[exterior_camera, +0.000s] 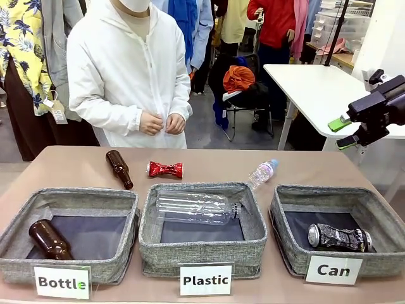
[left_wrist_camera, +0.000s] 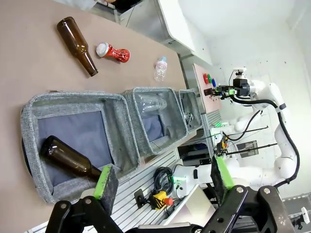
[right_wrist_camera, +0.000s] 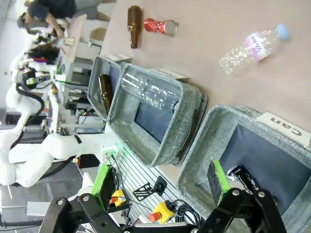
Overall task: Sort the can waste into the basket.
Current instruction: Pick up the can waste from the table and place it in the right Fabric basket.
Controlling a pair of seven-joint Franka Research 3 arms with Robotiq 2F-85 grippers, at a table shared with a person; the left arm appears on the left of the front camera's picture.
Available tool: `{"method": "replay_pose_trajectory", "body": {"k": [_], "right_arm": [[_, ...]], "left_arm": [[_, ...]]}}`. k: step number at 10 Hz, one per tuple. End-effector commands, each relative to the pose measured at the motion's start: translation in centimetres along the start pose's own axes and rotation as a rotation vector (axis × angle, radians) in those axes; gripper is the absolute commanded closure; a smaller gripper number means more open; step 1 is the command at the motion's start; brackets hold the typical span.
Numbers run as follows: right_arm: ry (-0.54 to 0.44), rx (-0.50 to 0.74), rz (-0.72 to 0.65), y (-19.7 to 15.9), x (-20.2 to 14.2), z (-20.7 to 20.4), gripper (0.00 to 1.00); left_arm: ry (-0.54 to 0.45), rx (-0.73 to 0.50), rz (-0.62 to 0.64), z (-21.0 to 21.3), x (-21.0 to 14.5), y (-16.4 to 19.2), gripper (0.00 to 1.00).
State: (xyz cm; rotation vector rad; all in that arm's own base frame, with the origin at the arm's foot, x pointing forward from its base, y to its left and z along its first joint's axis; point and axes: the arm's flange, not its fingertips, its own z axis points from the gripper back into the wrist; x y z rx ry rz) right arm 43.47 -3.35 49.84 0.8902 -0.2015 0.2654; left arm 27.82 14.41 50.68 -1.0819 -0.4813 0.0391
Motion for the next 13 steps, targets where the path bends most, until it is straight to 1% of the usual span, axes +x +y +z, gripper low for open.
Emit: {"method": "replay_pose_trajectory", "body": {"k": [1, 2, 3, 5, 6, 7, 8, 9, 10, 12, 13], "right_arm": [[0.01, 0.0, 0.016, 0.1, -0.2, 0.3, 0.0], [0.01, 0.0, 0.016, 0.1, -0.2, 0.3, 0.0], [0.01, 0.0, 0.016, 0.1, -0.2, 0.3, 0.0], [0.01, 0.0, 0.016, 0.1, -0.2, 0.3, 0.0], [0.01, 0.0, 0.016, 0.1, -0.2, 0.3, 0.0], [0.01, 0.0, 0.016, 0.1, -0.2, 0.3, 0.0], [0.01, 0.0, 0.016, 0.1, -0.2, 0.3, 0.0], [0.01, 0.0, 0.016, 0.1, -0.2, 0.3, 0.0], [0.01, 0.0, 0.016, 0.1, -0.2, 0.3, 0.0], [0.01, 0.0, 0.016, 0.1, -0.2, 0.3, 0.0], [0.01, 0.0, 0.016, 0.1, -0.2, 0.3, 0.0]], "left_arm": [[0.0, 0.0, 0.0, 0.0, 0.0, 0.0, 0.0], [-0.014, 0.06, -0.035, -0.3, 1.3, -1.8, 0.0], [0.069, 0.097, -0.084, -2.1, 2.4, -3.5, 0.0], [0.225, 0.215, -0.152, -7.4, 5.2, -6.3, 0.0], [0.236, 0.32, -0.176, -10.4, 6.5, -7.3, 0.0], [0.268, 0.394, -0.19, -13.3, 8.0, -7.9, 0.0], [0.266, 0.419, -0.154, -14.2, 9.9, -7.4, 0.0], [0.228, 0.395, -0.099, -12.7, 11.1, -6.4, 0.0], [0.166, 0.363, -0.035, -9.8, 11.5, -5.2, 0.0], [0.032, 0.241, 0.045, -0.4, 9.0, -2.9, 0.0], [-0.066, 0.213, 0.083, 3.7, 6.5, -1.8, 0.0]]}}
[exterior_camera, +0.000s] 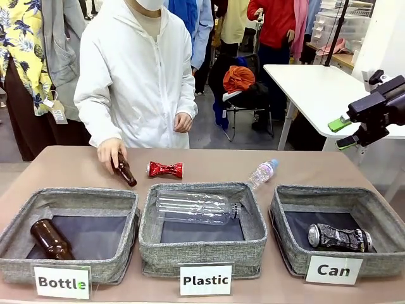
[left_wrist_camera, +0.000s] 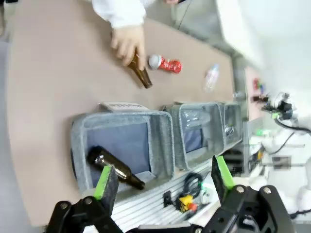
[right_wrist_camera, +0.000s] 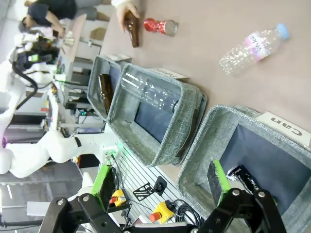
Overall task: Sort the can waste into the basket.
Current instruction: Pick up the can waste from the table and place it in the right Fabric basket.
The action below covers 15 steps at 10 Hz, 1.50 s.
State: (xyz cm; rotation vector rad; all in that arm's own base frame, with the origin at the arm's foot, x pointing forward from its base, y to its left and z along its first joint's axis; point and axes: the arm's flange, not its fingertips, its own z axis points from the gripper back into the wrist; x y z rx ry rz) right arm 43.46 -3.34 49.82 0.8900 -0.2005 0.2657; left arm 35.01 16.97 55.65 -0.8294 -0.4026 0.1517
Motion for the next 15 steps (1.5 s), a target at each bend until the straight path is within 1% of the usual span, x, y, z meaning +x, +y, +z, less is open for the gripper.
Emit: {"method": "replay_pose_trajectory", "body": {"k": [1, 2, 3, 4, 5, 7, 8, 9, 10, 12, 13, 14, 15], "right_arm": [[0.009, 0.0, 0.016, 0.1, -0.1, 0.3, 0.0], [0.009, 0.0, 0.016, 0.1, -0.1, 0.3, 0.0], [0.009, 0.0, 0.016, 0.1, -0.1, 0.3, 0.0], [0.009, 0.0, 0.016, 0.1, -0.1, 0.3, 0.0], [0.009, 0.0, 0.016, 0.1, -0.1, 0.3, 0.0], [0.009, 0.0, 0.016, 0.1, -0.1, 0.3, 0.0], [0.009, 0.0, 0.016, 0.1, -0.1, 0.3, 0.0], [0.009, 0.0, 0.016, 0.1, -0.1, 0.3, 0.0], [0.009, 0.0, 0.016, 0.1, -0.1, 0.3, 0.0], [0.009, 0.0, 0.016, 0.1, -0.1, 0.3, 0.0], [0.009, 0.0, 0.016, 0.1, -0.1, 0.3, 0.0], [0.009, 0.0, 0.016, 0.1, -0.1, 0.3, 0.0], [0.009, 0.0, 0.016, 0.1, -0.1, 0.3, 0.0]], "left_arm": [[-0.171, -0.077, 0.075, 4.9, -5.0, 2.6, 0.0], [-0.235, -0.115, 0.13, 6.6, -7.0, 4.6, 0.0], [-0.202, -0.143, 0.11, 6.3, -7.5, 4.9, 0.0], [-0.195, -0.101, 0.107, 5.4, -7.0, 4.4, 0.0], [-0.137, -0.092, 0.069, 3.7, -5.8, 3.4, 0.0], [-0.051, -0.034, 0.06, -0.4, -2.5, 2.4, 0.0], [-0.021, -0.024, 0.078, -1.2, -1.7, 2.7, 0.0], [-0.026, -0.033, 0.101, -0.5, -1.6, 3.5, 0.0], [-0.06, -0.041, 0.133, 1.1, -1.9, 4.6, 0.0], [-0.17, -0.095, 0.195, 5.6, -4.7, 7.1, 0.0], [-0.223, -0.119, 0.209, 6.9, -6.1, 7.9, 0.0], [-0.239, -0.145, 0.199, 7.3, -6.9, 8.1, 0.0], [-0.241, -0.123, 0.202, 7.0, -7.2, 8.1, 0.0]]}}
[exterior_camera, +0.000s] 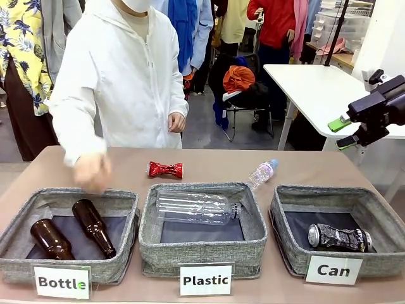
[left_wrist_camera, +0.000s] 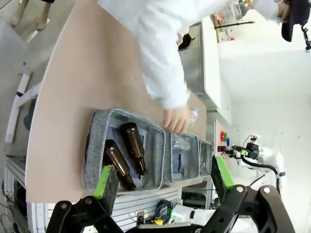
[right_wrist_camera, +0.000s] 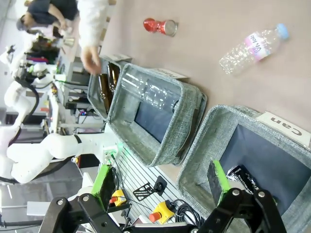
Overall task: Sort the can waste into the basket.
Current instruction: Pick up the can waste from the table and place it in the right Fabric basket.
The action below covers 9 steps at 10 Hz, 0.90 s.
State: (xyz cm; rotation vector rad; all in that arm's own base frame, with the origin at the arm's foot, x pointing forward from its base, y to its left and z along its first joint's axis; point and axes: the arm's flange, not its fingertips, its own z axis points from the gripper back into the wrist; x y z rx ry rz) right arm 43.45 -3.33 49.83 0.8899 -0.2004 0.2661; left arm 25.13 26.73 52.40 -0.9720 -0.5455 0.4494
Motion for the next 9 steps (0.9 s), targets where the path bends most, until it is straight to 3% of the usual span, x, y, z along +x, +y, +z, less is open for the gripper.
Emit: {"method": "replay_pose_trajectory", "body": {"k": [1, 4, 9], "right_arm": [[0.008, 0.0, 0.016, 0.0, -0.1, 0.3, 0.0], [0.008, 0.0, 0.016, 0.0, -0.1, 0.3, 0.0], [0.008, 0.0, 0.016, 0.0, -0.1, 0.3, 0.0]], "left_arm": [[0.019, -0.009, -0.045, -2.1, -0.6, -0.8, 0.0], [0.175, 0.081, -0.182, -7.6, 0.1, -5.1, 0.0], [0.446, 0.3, -0.448, -25.9, -1.4, -13.3, 0.0]]}}
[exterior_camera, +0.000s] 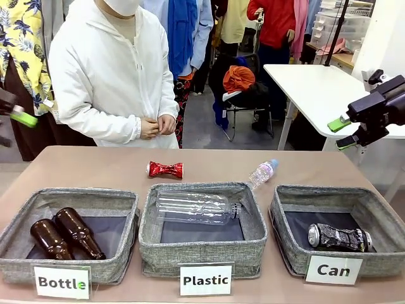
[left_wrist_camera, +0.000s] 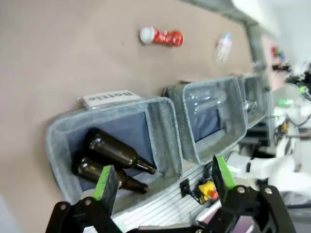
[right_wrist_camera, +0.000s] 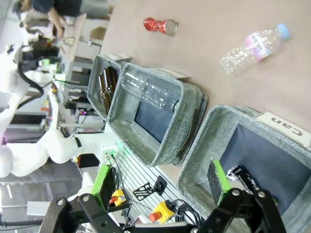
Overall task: Sort the can waste into the basket.
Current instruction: Pick up the can waste from the table and place it in the right Fabric basket.
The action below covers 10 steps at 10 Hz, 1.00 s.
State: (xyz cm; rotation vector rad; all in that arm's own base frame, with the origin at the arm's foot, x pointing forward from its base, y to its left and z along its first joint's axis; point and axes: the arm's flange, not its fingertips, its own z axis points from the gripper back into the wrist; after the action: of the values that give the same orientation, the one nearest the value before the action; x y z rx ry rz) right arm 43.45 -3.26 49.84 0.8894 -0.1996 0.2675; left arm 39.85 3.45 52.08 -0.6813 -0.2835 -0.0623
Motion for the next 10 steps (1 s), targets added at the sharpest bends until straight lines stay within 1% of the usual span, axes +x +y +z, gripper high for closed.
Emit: {"method": "replay_pose_trajectory", "body": {"k": [1, 2, 4, 5, 6, 7, 8, 10], "right_arm": [[0.007, 0.0, 0.015, 0.0, -0.2, 0.4, 0.0], [0.007, 0.0, 0.015, 0.0, -0.2, 0.4, 0.0], [0.007, 0.0, 0.015, 0.0, -0.2, 0.4, 0.0], [0.007, 0.0, 0.015, 0.0, -0.2, 0.4, 0.0], [0.007, 0.0, 0.015, 0.0, -0.2, 0.4, 0.0], [0.007, 0.0, 0.015, 0.0, -0.2, 0.4, 0.0], [0.007, 0.0, 0.015, 0.0, -0.2, 0.4, 0.0], [0.007, 0.0, 0.015, 0.0, -0.2, 0.4, 0.0]], "left_arm": [[0.056, 0.099, -0.085, -3.6, 2.6, -2.3, 0.0], [0.056, 0.155, -0.123, -6.1, 3.3, -4.2, 0.0], [0.14, 0.237, -0.199, -12.0, 3.4, -7.3, 0.0], [0.192, 0.286, -0.223, -14.9, 2.8, -8.2, 0.0], [0.201, 0.279, -0.252, -16.3, 2.2, -8.5, 0.0], [0.121, 0.265, -0.16, -14.1, 2.2, -7.5, 0.0], [0.192, 0.241, -0.251, -16.0, 2.1, -8.7, 0.0], [0.192, 0.241, -0.251, -16.0, 2.1, -8.7, 0.0]]}}
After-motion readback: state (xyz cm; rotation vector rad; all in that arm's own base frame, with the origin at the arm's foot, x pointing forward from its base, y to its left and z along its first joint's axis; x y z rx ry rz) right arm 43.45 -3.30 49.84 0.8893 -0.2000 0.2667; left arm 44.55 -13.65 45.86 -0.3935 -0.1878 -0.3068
